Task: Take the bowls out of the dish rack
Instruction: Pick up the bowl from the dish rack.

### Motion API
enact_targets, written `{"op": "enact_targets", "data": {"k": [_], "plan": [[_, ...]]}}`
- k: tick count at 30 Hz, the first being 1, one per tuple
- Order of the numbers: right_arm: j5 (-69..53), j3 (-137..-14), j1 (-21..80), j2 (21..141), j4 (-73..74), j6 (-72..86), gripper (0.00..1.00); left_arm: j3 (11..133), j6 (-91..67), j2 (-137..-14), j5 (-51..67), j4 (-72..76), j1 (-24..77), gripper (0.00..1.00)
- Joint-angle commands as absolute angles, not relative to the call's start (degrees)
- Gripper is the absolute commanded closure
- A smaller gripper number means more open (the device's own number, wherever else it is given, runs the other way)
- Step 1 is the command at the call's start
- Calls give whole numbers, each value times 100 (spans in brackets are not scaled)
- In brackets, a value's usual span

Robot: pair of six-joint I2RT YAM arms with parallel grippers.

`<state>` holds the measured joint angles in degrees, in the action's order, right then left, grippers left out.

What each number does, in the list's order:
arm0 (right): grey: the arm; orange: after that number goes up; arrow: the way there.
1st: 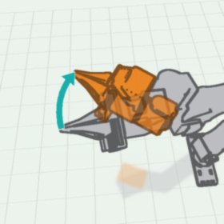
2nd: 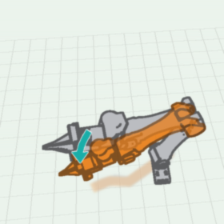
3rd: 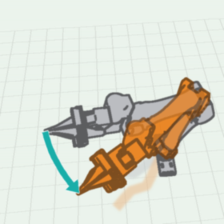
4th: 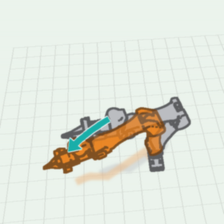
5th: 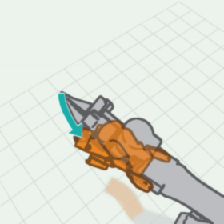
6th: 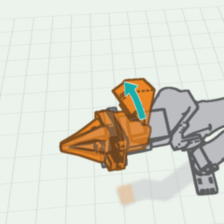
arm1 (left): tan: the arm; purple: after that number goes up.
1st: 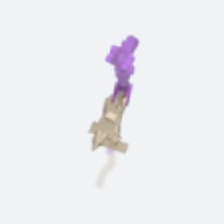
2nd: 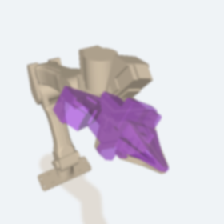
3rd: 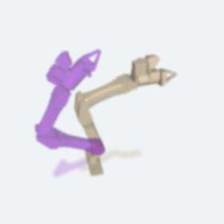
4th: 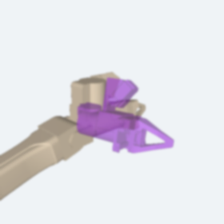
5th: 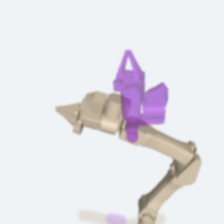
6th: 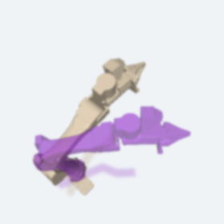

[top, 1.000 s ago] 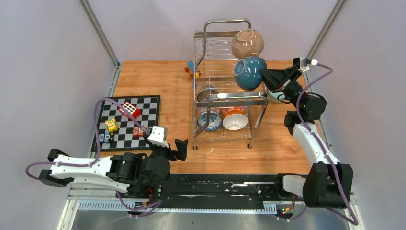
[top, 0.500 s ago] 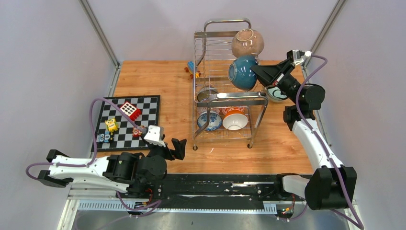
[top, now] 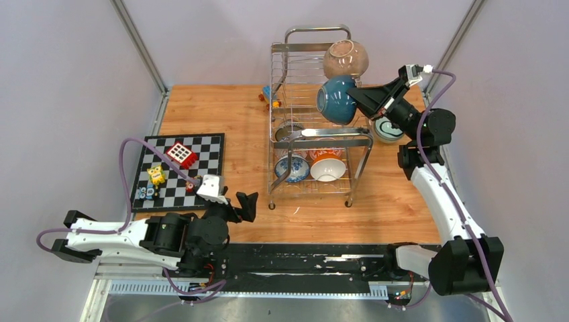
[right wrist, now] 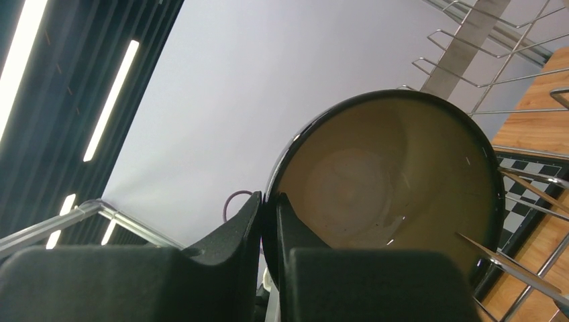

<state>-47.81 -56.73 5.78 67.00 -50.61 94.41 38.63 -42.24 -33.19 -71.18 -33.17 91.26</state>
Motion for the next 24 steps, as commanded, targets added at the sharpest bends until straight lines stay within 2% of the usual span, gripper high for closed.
{"op": "enact_targets", "data": {"k": [1,19,24], "plan": [[-4030,-6076,820,6552,-4696,9161,97,4079,-3995,-3268,-7373,-3121,9127,0],[-3881,-7230,857,6459,-3655,8879,97,4199,-3898,-3148,-7391,-3140,9126,0],[-4098,-7693,861,6193,-2807,8243,97,4314,-3904,-3075,-7455,-3309,9132,0]]}}
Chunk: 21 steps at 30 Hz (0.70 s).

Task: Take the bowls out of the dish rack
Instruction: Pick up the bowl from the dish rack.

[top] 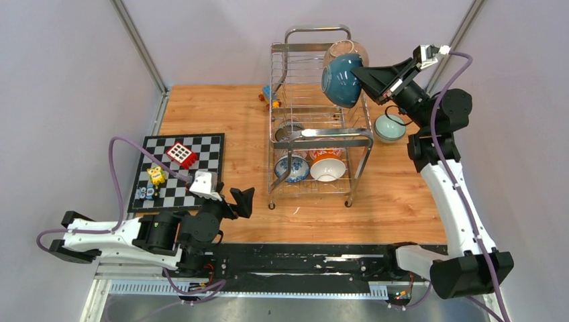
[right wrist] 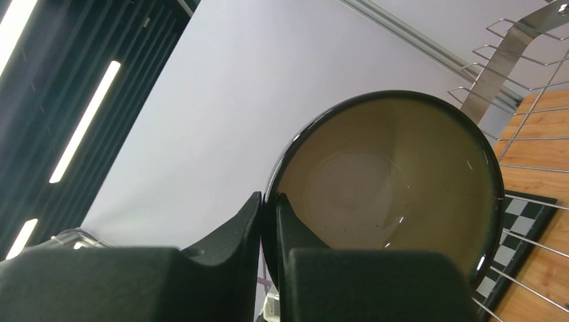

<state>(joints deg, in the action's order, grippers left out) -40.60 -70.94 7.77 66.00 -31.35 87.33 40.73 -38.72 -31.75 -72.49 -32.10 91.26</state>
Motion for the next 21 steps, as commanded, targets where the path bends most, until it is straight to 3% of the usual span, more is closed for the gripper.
{"op": "enact_targets", "data": {"k": [1,21], "plan": [[-4162,-7804,866,6122,-2573,8067,97,4338,-3899,-3050,-7469,-3347,9130,0],[-4290,-8805,1337,5156,430,5773,97,4780,-3905,-2761,-7562,-3882,9132,0]]}}
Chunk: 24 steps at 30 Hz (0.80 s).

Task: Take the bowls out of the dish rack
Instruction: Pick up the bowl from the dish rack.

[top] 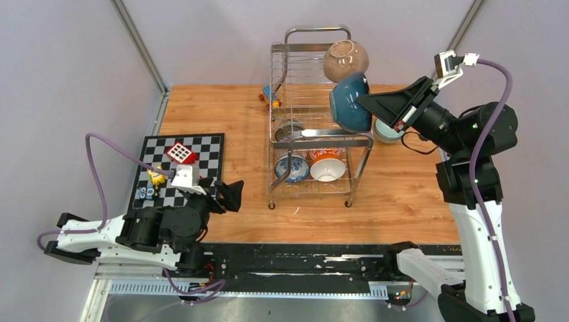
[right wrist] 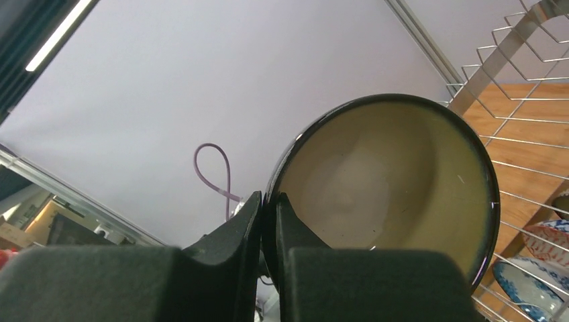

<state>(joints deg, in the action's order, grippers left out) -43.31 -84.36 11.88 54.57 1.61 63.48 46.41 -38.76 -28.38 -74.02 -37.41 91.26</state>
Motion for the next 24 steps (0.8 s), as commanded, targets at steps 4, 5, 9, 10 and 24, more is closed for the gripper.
{"op": "enact_targets", "data": {"k": [4,5,9,10,24], "plan": [[-4303,-8906,1444,4972,964,5335,97,4852,-3878,-2811,-7525,-3852,9133,0],[-4287,-8942,1468,4931,1140,5161,97,4878,-3872,-2835,-7512,-3848,9132,0],[-4347,-8924,1558,4746,1635,4764,97,5022,-3801,-2972,-7458,-3835,9132,0],[-4395,-8907,1576,4701,1707,4685,97,5061,-3783,-3017,-7449,-3836,9132,0],[-4097,-8230,1771,3734,3399,2796,98,5027,-4083,-3349,-7193,-3869,9132,0]]}}
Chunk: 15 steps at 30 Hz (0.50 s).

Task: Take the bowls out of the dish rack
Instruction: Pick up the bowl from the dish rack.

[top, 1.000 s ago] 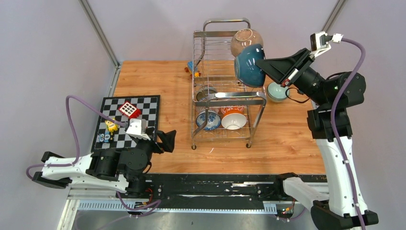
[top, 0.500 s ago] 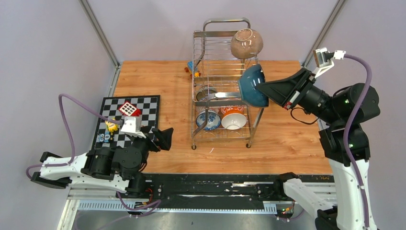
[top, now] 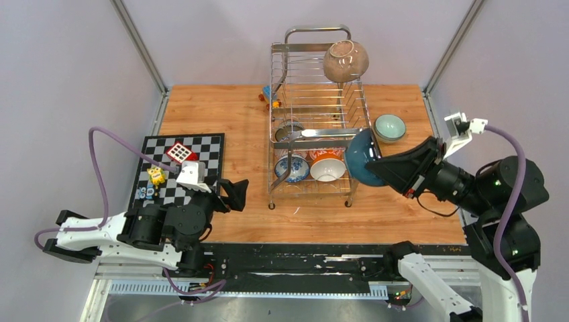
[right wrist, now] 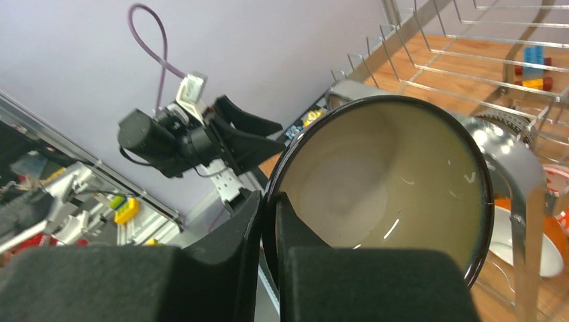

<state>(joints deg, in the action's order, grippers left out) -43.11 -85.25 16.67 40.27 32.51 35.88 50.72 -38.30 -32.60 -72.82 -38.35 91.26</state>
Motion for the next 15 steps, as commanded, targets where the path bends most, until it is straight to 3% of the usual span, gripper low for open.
{"op": "enact_targets", "data": {"k": [1,15], "plan": [[-4104,-8131,1775,3659,3416,2729,98,5005,-4183,-3374,-7157,-3903,9132,0],[-4260,-6965,1960,3141,3718,2174,98,4518,-5414,-3367,-6881,-4490,9132,0]]}}
